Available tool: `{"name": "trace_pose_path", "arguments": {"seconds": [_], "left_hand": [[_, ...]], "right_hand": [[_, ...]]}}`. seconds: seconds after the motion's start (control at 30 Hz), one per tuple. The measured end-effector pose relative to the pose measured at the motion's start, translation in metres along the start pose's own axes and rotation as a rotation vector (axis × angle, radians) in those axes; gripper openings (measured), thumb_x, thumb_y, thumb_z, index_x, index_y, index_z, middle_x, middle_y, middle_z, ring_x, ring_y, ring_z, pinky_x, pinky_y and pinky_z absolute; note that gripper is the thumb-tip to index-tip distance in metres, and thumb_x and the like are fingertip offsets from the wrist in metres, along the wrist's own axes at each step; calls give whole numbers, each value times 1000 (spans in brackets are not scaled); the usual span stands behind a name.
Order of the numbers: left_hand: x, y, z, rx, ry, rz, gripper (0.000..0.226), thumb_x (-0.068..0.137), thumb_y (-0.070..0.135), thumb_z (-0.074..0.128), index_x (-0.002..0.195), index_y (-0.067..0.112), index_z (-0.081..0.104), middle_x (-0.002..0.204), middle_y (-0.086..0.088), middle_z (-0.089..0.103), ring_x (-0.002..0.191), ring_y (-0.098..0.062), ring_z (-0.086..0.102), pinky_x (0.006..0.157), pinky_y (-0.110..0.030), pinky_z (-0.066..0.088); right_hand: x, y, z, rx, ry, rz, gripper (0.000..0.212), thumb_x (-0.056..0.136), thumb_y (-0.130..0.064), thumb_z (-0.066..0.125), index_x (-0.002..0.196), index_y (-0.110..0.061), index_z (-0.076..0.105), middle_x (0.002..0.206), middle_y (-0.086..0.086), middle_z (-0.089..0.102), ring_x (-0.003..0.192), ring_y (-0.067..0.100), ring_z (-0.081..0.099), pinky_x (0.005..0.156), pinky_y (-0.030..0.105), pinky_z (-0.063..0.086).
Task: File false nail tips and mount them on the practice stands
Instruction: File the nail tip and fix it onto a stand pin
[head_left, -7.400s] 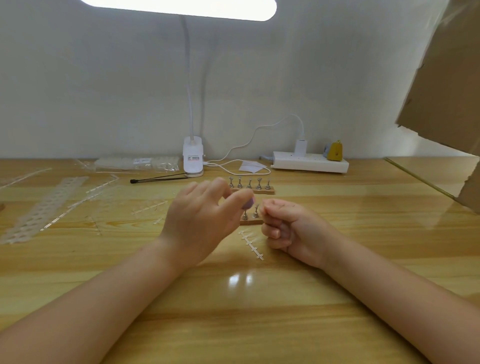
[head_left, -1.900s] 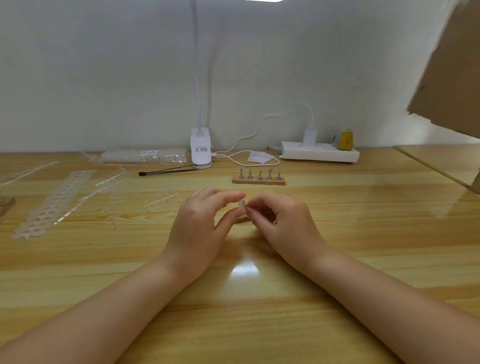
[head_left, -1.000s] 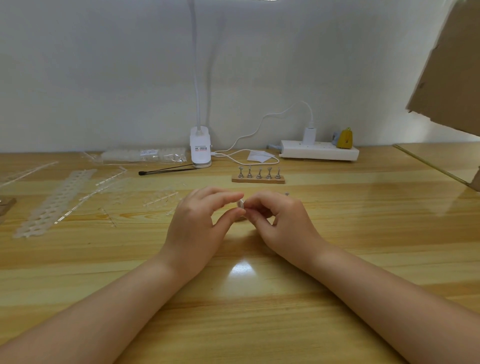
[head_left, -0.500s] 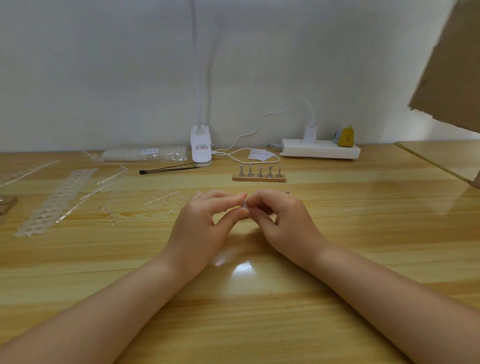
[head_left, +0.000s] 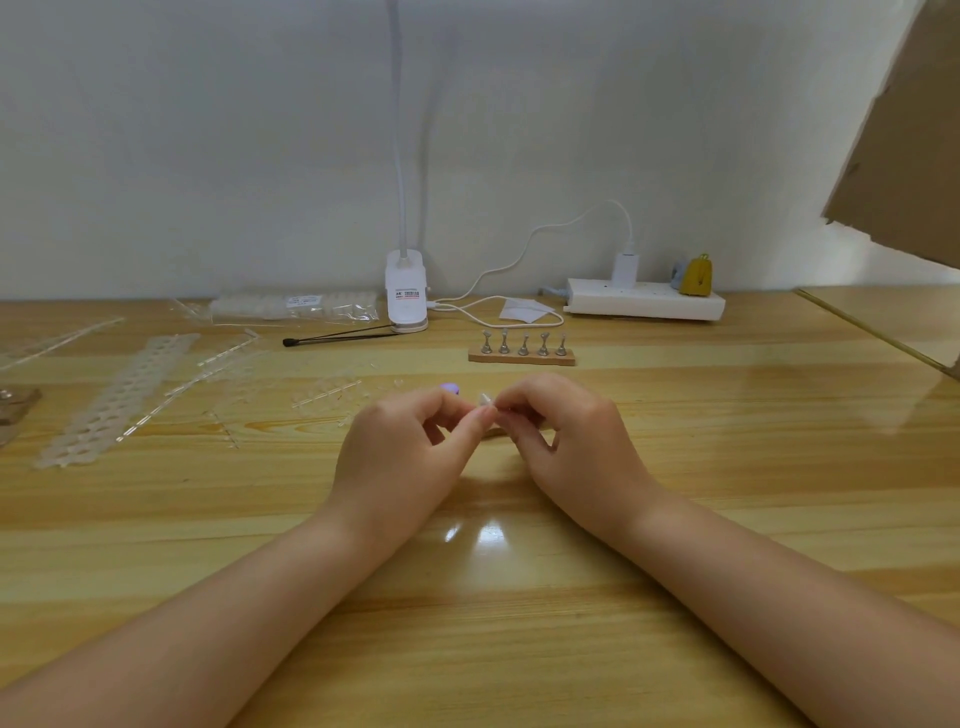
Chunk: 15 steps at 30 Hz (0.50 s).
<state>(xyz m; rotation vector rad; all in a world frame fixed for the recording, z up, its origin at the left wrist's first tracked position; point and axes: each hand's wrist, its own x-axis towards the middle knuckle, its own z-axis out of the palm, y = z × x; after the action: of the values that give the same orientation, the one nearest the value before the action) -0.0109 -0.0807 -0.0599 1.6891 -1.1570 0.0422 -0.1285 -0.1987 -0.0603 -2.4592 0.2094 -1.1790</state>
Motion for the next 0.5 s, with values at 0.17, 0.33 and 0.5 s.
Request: {"name": "trace_pose_path", "arguments": {"seconds": [0.17, 0.33, 0.5], "left_hand": [[0, 3, 0, -9, -42, 6, 15, 84, 20, 72, 70, 26, 70, 56, -8, 62, 62, -5, 58, 99, -23, 45], [-1, 6, -3, -12, -54, 12, 11, 82, 16, 73, 71, 19, 74, 60, -4, 65, 59, -14, 55, 77, -5, 38], [-2, 3, -4, -45, -97, -4, 17, 82, 16, 72, 66, 21, 70, 62, 2, 66, 57, -6, 52, 59, -10, 38]], "right_hand": [[0, -1, -3, -91, -11, -104, 3, 84, 3, 66, 85, 2, 70, 77, 11, 66, 72, 28, 62, 65, 43, 51], [0, 0, -5, -181, -43, -201, 8, 80, 11, 68, 79, 3, 69, 70, 14, 63, 65, 32, 59, 58, 42, 50], [-1, 0, -4, -235, -68, -275, 7, 77, 11, 68, 78, 3, 69, 69, 15, 63, 63, 32, 59, 54, 40, 50]]}}
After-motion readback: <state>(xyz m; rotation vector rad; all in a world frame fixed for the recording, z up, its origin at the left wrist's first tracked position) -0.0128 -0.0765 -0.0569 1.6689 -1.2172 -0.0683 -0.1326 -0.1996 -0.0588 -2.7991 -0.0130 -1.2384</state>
